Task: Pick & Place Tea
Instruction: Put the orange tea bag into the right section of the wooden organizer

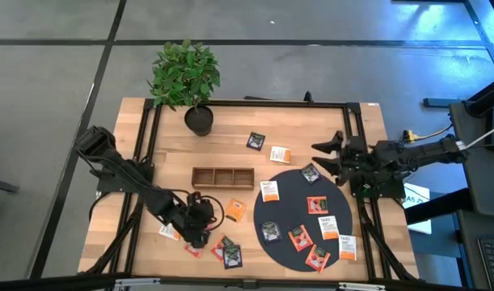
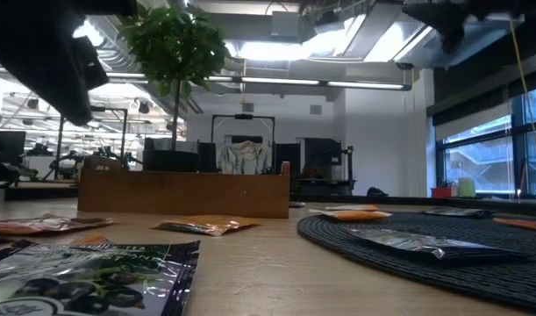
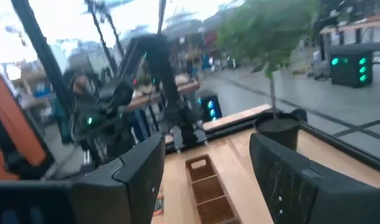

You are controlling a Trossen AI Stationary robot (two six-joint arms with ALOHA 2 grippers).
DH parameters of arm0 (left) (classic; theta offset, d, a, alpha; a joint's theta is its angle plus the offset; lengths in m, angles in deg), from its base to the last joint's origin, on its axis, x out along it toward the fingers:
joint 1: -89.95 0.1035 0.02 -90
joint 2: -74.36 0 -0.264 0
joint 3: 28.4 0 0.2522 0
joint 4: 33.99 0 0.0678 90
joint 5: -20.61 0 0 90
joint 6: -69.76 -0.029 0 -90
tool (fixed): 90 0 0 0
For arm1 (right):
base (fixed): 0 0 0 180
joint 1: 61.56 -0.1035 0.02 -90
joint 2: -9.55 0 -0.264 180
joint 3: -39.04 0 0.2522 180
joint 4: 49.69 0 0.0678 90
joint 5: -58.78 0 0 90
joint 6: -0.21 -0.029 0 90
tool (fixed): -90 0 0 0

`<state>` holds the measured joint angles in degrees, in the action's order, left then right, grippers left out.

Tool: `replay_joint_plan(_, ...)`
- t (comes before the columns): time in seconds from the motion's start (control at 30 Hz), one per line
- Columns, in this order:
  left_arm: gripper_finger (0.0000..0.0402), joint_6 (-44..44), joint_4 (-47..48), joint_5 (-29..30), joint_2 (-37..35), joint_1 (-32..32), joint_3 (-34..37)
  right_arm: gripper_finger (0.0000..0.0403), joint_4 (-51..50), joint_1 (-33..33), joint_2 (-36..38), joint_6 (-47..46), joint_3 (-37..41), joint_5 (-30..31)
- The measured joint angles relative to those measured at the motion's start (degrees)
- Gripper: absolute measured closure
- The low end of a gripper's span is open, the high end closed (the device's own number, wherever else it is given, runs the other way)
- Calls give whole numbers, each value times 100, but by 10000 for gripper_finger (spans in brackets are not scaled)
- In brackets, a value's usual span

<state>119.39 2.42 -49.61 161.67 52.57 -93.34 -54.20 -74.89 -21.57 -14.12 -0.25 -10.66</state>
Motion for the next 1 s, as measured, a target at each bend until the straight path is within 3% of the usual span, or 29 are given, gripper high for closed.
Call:
replay_joint_plan(0.27, 399, -220, 265, -385, 247, -13, -2, 186, -205, -1, -2982, -33, -1866, -118)
replay_joint_plan(0.4, 399, -193, 464, -701, 458, -33, -2, 190, -218, -1, -4373, -96, -2725, -579)
replay_joint_plan(0.53, 400, -88, 677, -725, 580, -201, -2, 190, -205, -1, -5615, -814, -3506, -983)
replay_joint_plan(0.73, 399, 165, 719, 14, 645, -618, 2, 190, -210, -42, -7272, -1550, -4622, -1469)
replay_joint_plan(1.0, 400, 226, 867, 599, 645, -959, 11, 190, -775, -169, -8924, -1971, -6203, -1382)
